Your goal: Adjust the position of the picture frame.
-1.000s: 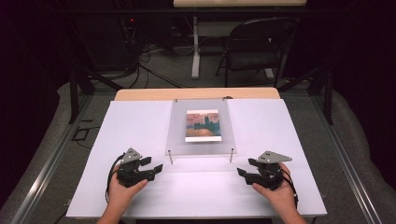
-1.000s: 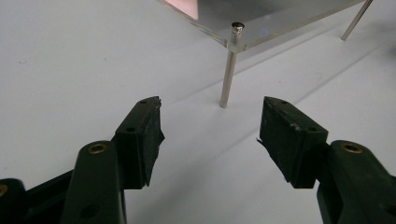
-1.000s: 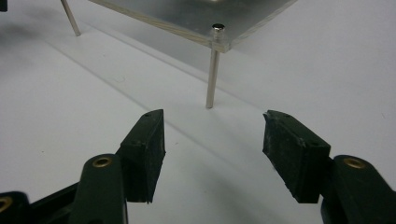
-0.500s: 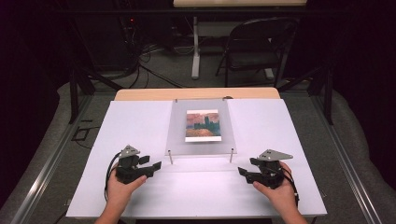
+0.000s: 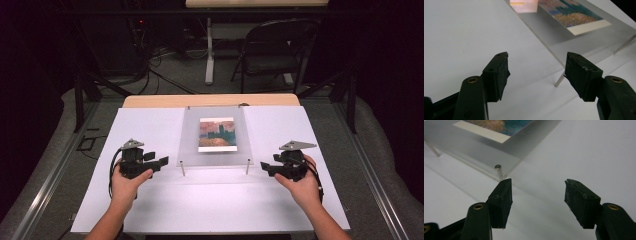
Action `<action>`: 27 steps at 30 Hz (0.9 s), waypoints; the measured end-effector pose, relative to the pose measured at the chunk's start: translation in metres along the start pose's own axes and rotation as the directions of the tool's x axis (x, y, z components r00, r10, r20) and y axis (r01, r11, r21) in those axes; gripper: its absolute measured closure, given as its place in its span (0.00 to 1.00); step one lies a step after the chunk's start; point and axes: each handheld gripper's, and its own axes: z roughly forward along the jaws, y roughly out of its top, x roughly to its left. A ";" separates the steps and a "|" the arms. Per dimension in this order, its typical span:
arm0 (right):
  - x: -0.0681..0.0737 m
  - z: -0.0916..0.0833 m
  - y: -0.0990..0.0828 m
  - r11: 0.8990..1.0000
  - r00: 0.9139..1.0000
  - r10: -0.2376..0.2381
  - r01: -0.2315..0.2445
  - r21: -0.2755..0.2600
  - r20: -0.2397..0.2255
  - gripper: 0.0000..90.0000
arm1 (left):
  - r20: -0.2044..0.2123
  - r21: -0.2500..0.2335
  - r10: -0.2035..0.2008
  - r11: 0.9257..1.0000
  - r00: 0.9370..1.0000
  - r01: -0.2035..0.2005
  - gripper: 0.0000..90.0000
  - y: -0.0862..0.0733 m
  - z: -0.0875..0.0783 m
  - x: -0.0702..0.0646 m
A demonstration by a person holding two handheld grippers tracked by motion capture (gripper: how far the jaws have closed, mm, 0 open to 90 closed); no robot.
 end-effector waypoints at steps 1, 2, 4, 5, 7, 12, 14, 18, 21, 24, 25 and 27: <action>-0.003 0.002 0.004 1.000 1.000 -0.002 0.002 0.005 0.007 0.43 | 0.000 0.002 -0.009 1.000 1.000 0.009 0.40 0.003 0.002 0.002; -0.005 0.005 0.007 1.000 1.000 0.007 -0.007 0.014 0.015 0.43 | -0.004 0.002 -0.012 1.000 1.000 0.012 0.40 0.007 0.005 0.004; -0.010 0.011 0.012 0.999 1.000 0.016 -0.016 0.030 0.025 0.43 | -0.014 0.009 -0.018 1.000 1.000 0.018 0.40 0.013 0.011 0.008; -0.013 0.014 0.014 0.999 0.999 0.025 -0.026 0.037 0.030 0.43 | -0.019 0.010 -0.023 1.000 1.000 0.023 0.41 0.017 0.014 0.010; -0.019 0.021 0.019 0.998 0.999 0.031 -0.033 0.057 0.040 0.43 | -0.024 0.013 -0.034 0.999 0.999 0.034 0.41 0.023 0.020 0.014; -0.033 0.037 0.032 0.995 0.997 0.059 -0.062 0.075 0.046 0.43 | -0.020 0.020 -0.053 0.998 0.998 0.054 0.42 0.041 0.035 0.022; -0.038 0.043 0.037 0.994 0.996 0.071 -0.074 0.082 0.046 0.43 | -0.014 0.021 -0.059 0.998 0.998 0.059 0.44 0.049 0.041 0.025; -0.047 0.056 0.045 0.991 0.994 0.109 -0.109 0.082 0.014 0.45 | -0.014 0.022 -0.084 0.996 0.996 0.085 0.45 0.062 0.050 0.030; -0.053 0.065 0.052 0.991 0.994 0.110 -0.110 0.079 0.011 0.46 | -0.023 0.025 -0.098 0.995 0.995 0.098 0.45 0.071 0.056 0.035; -0.060 0.072 0.059 0.989 0.992 0.120 -0.122 0.081 0.029 0.46 | -0.031 0.028 -0.107 0.994 0.994 0.108 0.45 0.079 0.060 0.040; -0.061 0.074 0.061 0.988 0.991 0.131 -0.133 0.082 0.033 0.46 | -0.037 0.026 -0.110 0.994 0.993 0.111 0.45 0.082 0.062 0.042; -0.065 0.079 0.066 0.985 0.988 0.150 -0.152 0.078 0.035 0.46 | -0.046 0.028 -0.113 0.993 0.993 0.114 0.45 0.087 0.065 0.045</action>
